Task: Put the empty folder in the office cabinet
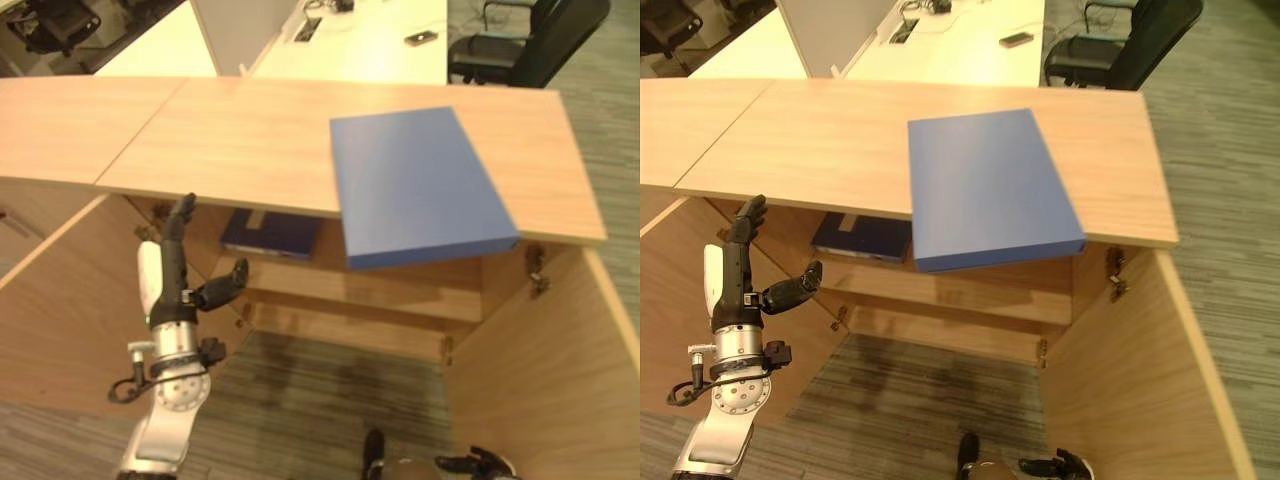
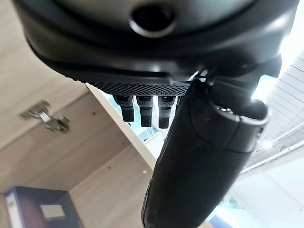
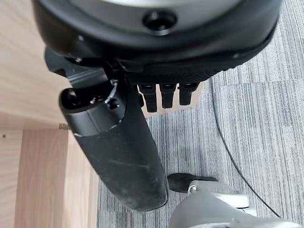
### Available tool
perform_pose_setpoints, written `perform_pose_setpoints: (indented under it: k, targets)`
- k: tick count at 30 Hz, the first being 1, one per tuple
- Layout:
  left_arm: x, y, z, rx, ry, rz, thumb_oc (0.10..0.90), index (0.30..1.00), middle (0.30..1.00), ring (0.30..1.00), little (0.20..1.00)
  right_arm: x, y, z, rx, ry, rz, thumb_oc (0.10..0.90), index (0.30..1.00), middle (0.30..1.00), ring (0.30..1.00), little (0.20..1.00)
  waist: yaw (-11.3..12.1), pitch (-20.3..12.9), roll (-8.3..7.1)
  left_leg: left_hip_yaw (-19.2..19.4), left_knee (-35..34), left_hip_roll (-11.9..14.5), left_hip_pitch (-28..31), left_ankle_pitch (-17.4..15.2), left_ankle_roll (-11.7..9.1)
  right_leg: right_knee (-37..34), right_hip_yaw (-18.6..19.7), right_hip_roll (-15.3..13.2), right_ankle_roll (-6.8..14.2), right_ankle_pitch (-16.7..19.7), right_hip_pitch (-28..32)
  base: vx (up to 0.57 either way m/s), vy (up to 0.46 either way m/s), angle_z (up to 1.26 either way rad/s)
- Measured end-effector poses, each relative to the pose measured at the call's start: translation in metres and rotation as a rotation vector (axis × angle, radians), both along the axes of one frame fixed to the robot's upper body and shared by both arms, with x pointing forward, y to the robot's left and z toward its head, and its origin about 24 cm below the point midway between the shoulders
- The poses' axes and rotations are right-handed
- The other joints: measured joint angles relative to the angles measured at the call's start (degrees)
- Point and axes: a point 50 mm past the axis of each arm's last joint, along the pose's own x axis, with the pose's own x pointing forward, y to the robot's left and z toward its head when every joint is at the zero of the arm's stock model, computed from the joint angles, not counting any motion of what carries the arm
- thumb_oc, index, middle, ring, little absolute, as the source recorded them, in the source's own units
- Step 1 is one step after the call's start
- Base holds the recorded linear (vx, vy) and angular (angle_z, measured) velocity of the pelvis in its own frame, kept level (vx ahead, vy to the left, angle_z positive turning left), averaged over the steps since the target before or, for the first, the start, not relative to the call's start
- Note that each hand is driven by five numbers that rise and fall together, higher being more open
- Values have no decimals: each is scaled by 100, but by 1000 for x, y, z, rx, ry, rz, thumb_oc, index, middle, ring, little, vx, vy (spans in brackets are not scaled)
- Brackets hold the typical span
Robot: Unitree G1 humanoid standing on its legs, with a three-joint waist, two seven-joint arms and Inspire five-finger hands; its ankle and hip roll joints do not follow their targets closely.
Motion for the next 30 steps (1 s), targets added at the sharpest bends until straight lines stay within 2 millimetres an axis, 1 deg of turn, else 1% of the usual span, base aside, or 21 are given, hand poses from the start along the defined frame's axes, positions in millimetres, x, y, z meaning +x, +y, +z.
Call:
perform_pose_setpoints:
  k: [1,2,3,4,5,6,7,8,9,10,11,12,13,14,15,17,19,20,22,25,30]
  targets:
    - [1,-1,2,0,-8,-6,800,900,900,900,900,0,0,0,-3,3,-5,800,900,900,900,900,15,9,-15,38,121,6,-102,-42,64,-37,-35,8,-102,57,41,87,34,13]
    - [0,-1,2,1,-8,-6,800,900,900,900,900,-2,0,-1,1,12,-3,800,900,900,900,900,42,47,-77,56,28,-62,-183,-86,73,-81,12,29,-131,117,88,111,99,-8]
    - [0,0,-1,1,3,-1,800,900,900,900,900,-1,4,-1,9,12,5,800,900,900,900,900,93,100,-172,8,-479,-243,-203,-200,38,-178,92,38,-145,167,155,137,121,-34]
    - [-4,1,-5,2,24,5,800,900,900,900,900,1,3,-1,7,7,7,800,900,900,900,900,186,136,-215,-19,-1367,-419,-215,-133,14,-321,145,103,-177,245,259,174,133,-38]
    - [-6,4,-8,3,39,14,800,900,900,900,900,2,3,0,6,2,13,800,900,900,900,900,167,146,-197,-65,-1830,-494,-289,-2,-10,-405,270,188,-155,237,360,115,82,-52]
    - [-8,6,-13,-2,59,27,800,900,900,900,900,3,3,0,4,4,16,800,900,900,900,900,252,153,-194,-261,-2362,-630,-196,167,-8,-635,340,248,-78,285,521,68,54,-56]
    - [-8,8,-18,-4,78,38,800,900,900,900,900,0,2,-1,3,12,15,800,900,900,900,900,329,158,-169,-411,-2834,-722,-77,289,48,-725,429,289,-86,369,634,76,85,-51]
    - [-9,9,-19,-4,83,42,800,900,900,900,900,-6,3,-2,8,19,11,800,900,900,900,900,306,148,-123,-402,-2682,-738,-93,473,115,-875,397,375,-177,417,749,119,93,-26]
    - [-8,8,-18,-5,80,40,800,900,900,900,900,-8,3,-3,9,24,10,800,900,900,900,900,292,143,-124,-358,-2563,-716,-75,487,116,-932,391,389,-200,424,787,111,101,2]
    - [-8,8,-19,-4,82,39,800,900,900,900,900,-11,2,-3,8,29,1,800,900,900,900,900,295,143,-123,-296,-2618,-693,85,489,117,-984,413,382,-173,455,868,89,74,3]
    - [-10,8,-20,-3,88,39,800,900,900,900,900,-19,-2,-4,0,47,-4,800,900,900,900,900,303,139,-47,-295,-2879,-680,495,492,122,-1029,431,372,-146,502,943,74,91,2]
    - [-10,8,-19,-3,88,36,800,900,900,900,900,-22,-5,-4,-7,56,-7,800,900,900,900,900,299,136,58,-290,-2954,-666,760,520,156,-1034,428,378,-141,530,961,70,79,4]
    - [-10,7,-19,-1,88,30,800,900,900,900,900,-26,-6,-4,-10,66,-10,800,900,900,900,900,284,130,127,-284,-2960,-662,905,410,257,-1038,427,387,-115,545,953,53,80,10]
    - [-10,7,-17,3,87,21,800,900,900,900,900,-29,-6,-5,-8,74,-13,800,900,900,900,900,275,138,143,-281,-2961,-687,889,391,280,-1048,427,362,-79,562,953,35,53,-10]
    - [-12,6,-16,9,84,15,800,900,900,900,900,-31,-3,-6,5,80,-10,800,900,900,900,900,338,134,138,-187,-2939,-761,928,388,343,-1057,512,290,15,600,958,25,57,-13]
    - [-13,7,-12,33,76,3,800,900,900,900,900,-31,1,-7,23,79,2,800,900,900,900,900,330,133,140,-151,-2939,-862,938,380,441,-1063,536,190,151,594,967,20,54,-10]
    - [-13,5,-3,63,58,-27,800,900,900,900,900,-30,7,-8,41,75,13,800,900,900,900,900,331,132,142,-141,-2942,-963,970,366,496,-1064,561,83,295,596,994,13,55,-1]
    - [-13,4,0,89,54,-40,800,900,900,900,900,-30,8,-8,44,74,15,800,900,900,900,900,323,132,142,-141,-2943,-993,999,355,527,-1064,569,52,317,598,1021,13,59,0]
    - [-13,5,11,199,35,-62,800,900,900,900,900,-31,7,-8,43,78,13,800,900,900,900,900,321,95,153,-130,-2962,-1034,1018,300,587,-1074,586,15,364,616,1035,9,50,-1]
    - [-14,1,22,285,-6,-91,800,900,900,900,900,-34,6,-9,41,84,12,800,900,900,900,900,321,47,170,-121,-2962,-1062,1016,293,604,-1066,599,-14,398,635,1030,4,42,-2]
    - [-16,-11,28,325,-46,-153,800,900,900,900,900,-38,5,-9,36,94,13,800,900,900,900,900,307,-78,216,-29,-2951,-1082,1061,325,665,-1065,688,-30,423,655,1031,-6,36,-10]
